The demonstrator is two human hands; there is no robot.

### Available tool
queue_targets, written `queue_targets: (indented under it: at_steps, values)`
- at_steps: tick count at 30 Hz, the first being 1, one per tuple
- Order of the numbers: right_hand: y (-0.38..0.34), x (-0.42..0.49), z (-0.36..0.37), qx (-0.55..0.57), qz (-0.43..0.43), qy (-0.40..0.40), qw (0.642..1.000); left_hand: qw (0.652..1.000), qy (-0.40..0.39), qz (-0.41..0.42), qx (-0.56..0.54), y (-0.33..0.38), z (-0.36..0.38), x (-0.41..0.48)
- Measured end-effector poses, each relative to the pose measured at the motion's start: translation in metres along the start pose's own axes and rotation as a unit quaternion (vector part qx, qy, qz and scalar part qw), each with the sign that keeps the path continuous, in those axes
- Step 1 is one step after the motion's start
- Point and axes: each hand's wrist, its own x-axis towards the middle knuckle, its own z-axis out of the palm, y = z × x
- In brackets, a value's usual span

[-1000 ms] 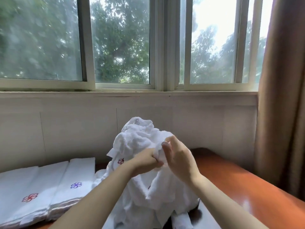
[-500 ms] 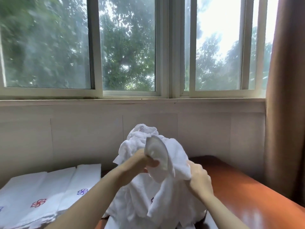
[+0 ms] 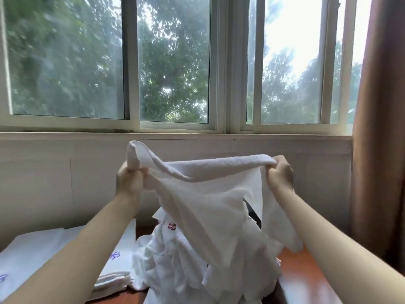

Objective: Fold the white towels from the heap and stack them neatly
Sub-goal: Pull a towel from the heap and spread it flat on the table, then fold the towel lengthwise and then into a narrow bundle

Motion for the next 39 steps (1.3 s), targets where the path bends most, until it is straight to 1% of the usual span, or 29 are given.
queue_targets:
  at_steps: [2,4,6,8,10,11,12,13,14,16,17,18,20,21,22,23,25,26,27,29,31,32,33,34,35,36,38,39]
  values:
    - [-0.022,-0.002,-0.004,0.001,-0.115,0.026,0.993,0.999,0.040,0.008,0.004,0.004,-0.019,0.008]
    - [-0.047,-0.012,-0.007,0.003,-0.229,0.050,0.972,0.996,0.085,0.016,-0.013,0.017,-0.035,0.013]
    - [-0.072,-0.025,-0.010,-0.007,-0.311,0.052,0.949,0.989,0.144,0.016,-0.030,0.037,-0.052,0.019]
    - [-0.094,-0.040,-0.009,-0.066,-0.382,0.030,0.922,0.977,0.211,0.022,-0.020,0.060,-0.075,0.026]
    - [-0.114,-0.057,-0.006,-0.165,-0.431,0.027,0.886,0.967,0.251,0.040,0.019,0.082,-0.104,0.034]
    - [-0.123,-0.067,-0.002,-0.198,-0.447,0.037,0.872,0.962,0.262,0.047,0.050,0.091,-0.122,0.038]
    - [-0.131,-0.079,0.004,-0.210,-0.454,0.049,0.865,0.956,0.278,0.053,0.075,0.099,-0.140,0.041]
    - [-0.138,-0.091,0.011,-0.203,-0.450,0.051,0.868,0.946,0.305,0.060,0.097,0.107,-0.159,0.041]
    - [-0.145,-0.104,0.019,-0.184,-0.435,0.023,0.881,0.932,0.334,0.072,0.123,0.112,-0.177,0.039]
    - [-0.152,-0.128,0.038,-0.120,-0.385,-0.096,0.910,0.903,0.370,0.095,0.196,0.119,-0.210,0.033]
    - [-0.151,-0.139,0.050,-0.098,-0.362,-0.154,0.914,0.891,0.378,0.112,0.226,0.120,-0.226,0.028]
    - [-0.150,-0.150,0.060,-0.085,-0.353,-0.188,0.913,0.882,0.375,0.127,0.254,0.120,-0.241,0.023]
    - [-0.142,-0.173,0.083,-0.074,-0.369,-0.203,0.904,0.857,0.362,0.145,0.336,0.113,-0.274,0.015]
    - [-0.137,-0.186,0.096,-0.081,-0.369,-0.218,0.900,0.841,0.344,0.148,0.390,0.105,-0.292,0.014]
    - [-0.129,-0.199,0.111,-0.109,-0.352,-0.251,0.895,0.826,0.313,0.131,0.450,0.093,-0.309,0.012]
    - [-0.119,-0.214,0.126,-0.151,-0.321,-0.292,0.888,0.806,0.274,0.089,0.517,0.077,-0.327,0.009]
    - [-0.093,-0.249,0.152,-0.224,-0.258,-0.371,0.864,0.746,0.194,-0.034,0.636,0.040,-0.353,-0.005]
    - [-0.079,-0.270,0.161,-0.241,-0.237,-0.407,0.848,0.720,0.164,-0.094,0.667,0.020,-0.361,-0.015]
    - [-0.064,-0.293,0.169,-0.255,-0.223,-0.447,0.828,0.704,0.137,-0.143,0.681,0.000,-0.367,-0.028]
    - [-0.034,-0.343,0.180,-0.282,-0.201,-0.521,0.780,0.685,0.062,-0.198,0.699,-0.043,-0.372,-0.055]
    - [-0.007,-0.392,0.185,-0.319,-0.185,-0.553,0.747,0.660,-0.066,-0.230,0.712,-0.085,-0.372,-0.079]
    - [0.003,-0.411,0.185,-0.339,-0.185,-0.546,0.744,0.648,-0.135,-0.248,0.707,-0.106,-0.368,-0.089]
    - [0.010,-0.426,0.183,-0.346,-0.185,-0.530,0.751,0.630,-0.188,-0.259,0.707,-0.126,-0.363,-0.101]
    - [0.014,-0.434,0.182,-0.335,-0.183,-0.518,0.766,0.613,-0.215,-0.255,0.716,-0.142,-0.358,-0.111]
    - [0.017,-0.437,0.180,-0.304,-0.176,-0.510,0.785,0.603,-0.211,-0.237,0.732,-0.154,-0.352,-0.120]
    - [0.019,-0.434,0.177,-0.263,-0.163,-0.502,0.807,0.603,-0.183,-0.211,0.747,-0.163,-0.348,-0.124]
    - [0.028,-0.423,0.169,-0.174,-0.132,-0.487,0.846,0.615,-0.121,-0.172,0.760,-0.172,-0.347,-0.128]
    - [0.034,-0.418,0.165,-0.131,-0.113,-0.477,0.861,0.620,-0.105,-0.157,0.761,-0.175,-0.350,-0.128]
